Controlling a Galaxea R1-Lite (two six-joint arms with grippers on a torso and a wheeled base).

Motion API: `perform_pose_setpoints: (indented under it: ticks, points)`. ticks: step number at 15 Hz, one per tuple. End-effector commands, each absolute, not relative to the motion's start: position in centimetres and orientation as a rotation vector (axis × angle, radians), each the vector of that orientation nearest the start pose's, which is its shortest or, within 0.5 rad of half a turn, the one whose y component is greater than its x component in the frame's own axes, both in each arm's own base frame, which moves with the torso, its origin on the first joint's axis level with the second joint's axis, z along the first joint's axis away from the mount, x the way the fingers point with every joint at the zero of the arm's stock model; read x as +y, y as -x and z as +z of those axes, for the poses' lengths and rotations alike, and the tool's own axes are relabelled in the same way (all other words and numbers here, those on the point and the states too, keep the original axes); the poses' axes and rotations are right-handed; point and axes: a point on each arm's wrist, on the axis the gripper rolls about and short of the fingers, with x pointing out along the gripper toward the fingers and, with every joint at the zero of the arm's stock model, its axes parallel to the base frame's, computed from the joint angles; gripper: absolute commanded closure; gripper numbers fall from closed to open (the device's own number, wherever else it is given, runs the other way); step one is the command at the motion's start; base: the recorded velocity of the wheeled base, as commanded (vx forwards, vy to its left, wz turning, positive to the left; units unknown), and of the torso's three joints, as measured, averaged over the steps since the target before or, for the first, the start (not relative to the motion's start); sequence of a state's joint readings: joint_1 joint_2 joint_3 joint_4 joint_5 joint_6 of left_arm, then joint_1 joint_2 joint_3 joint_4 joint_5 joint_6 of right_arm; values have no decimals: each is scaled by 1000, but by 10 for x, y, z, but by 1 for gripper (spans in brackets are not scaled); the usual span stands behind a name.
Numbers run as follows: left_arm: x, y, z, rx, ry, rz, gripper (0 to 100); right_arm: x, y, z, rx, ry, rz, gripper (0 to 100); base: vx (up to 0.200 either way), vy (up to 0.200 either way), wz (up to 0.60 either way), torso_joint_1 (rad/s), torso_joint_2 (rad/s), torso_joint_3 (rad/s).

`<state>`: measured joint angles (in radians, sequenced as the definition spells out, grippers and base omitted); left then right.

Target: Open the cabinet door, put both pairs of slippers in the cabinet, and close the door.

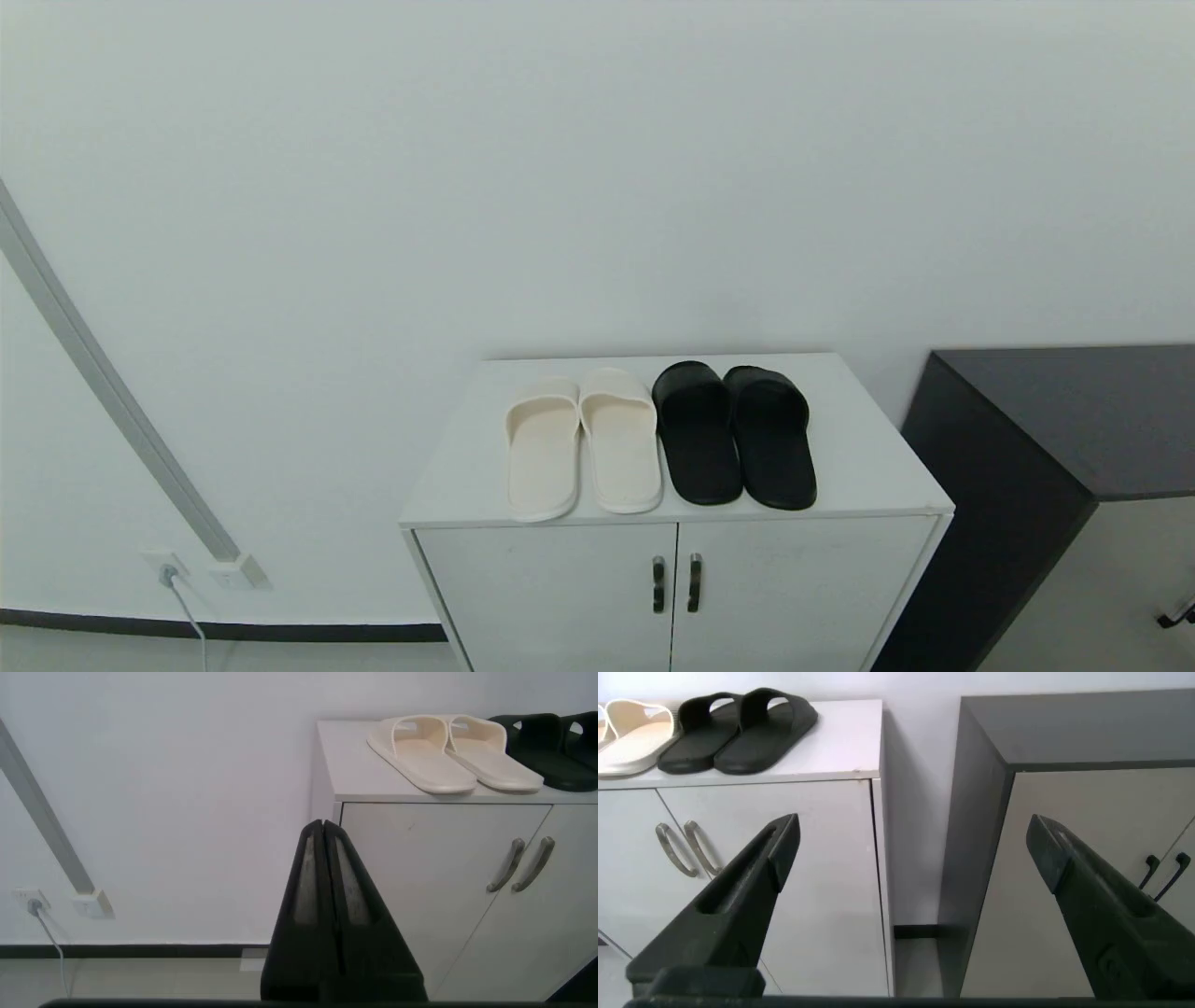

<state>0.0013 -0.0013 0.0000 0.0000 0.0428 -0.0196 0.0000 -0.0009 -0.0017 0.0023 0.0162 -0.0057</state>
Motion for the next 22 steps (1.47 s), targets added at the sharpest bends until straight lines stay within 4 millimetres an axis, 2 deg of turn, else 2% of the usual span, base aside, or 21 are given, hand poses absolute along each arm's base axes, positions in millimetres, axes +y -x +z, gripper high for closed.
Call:
perform_pose_setpoints:
  ticks: [1,9,11,12,14,16,19,22]
  points:
    - [1,23,75,0,20,44,100,0,23,76,0,8,15,0,0,0,0,0,0,0]
    - [1,23,75,0,21,44,100,0,19,81,40,23,19,0,0,0,0,0,0,0]
    - [1,23,75,0,21,44,100,0,22,152,-53,-175,79,0,0,0,0,0,0,0]
    - [1,23,75,-1,23,44,100,0,13,158,33,-171,117,0,0,0,0,0,0,0]
    - [1,23,75,-1,23,44,100,2,-9,148,205,-95,143,0,0,0,0,0,0,0]
    - [1,23,75,0,21,41,100,6,-35,150,310,-81,198,0,0,0,0,0,0,0]
    - [1,23,75,0,20,40,100,19,-84,157,368,-66,254,0,0,0,0,0,0,0]
    - [1,23,75,0,20,40,100,41,-130,163,377,-71,286,0,0,0,0,0,0,0]
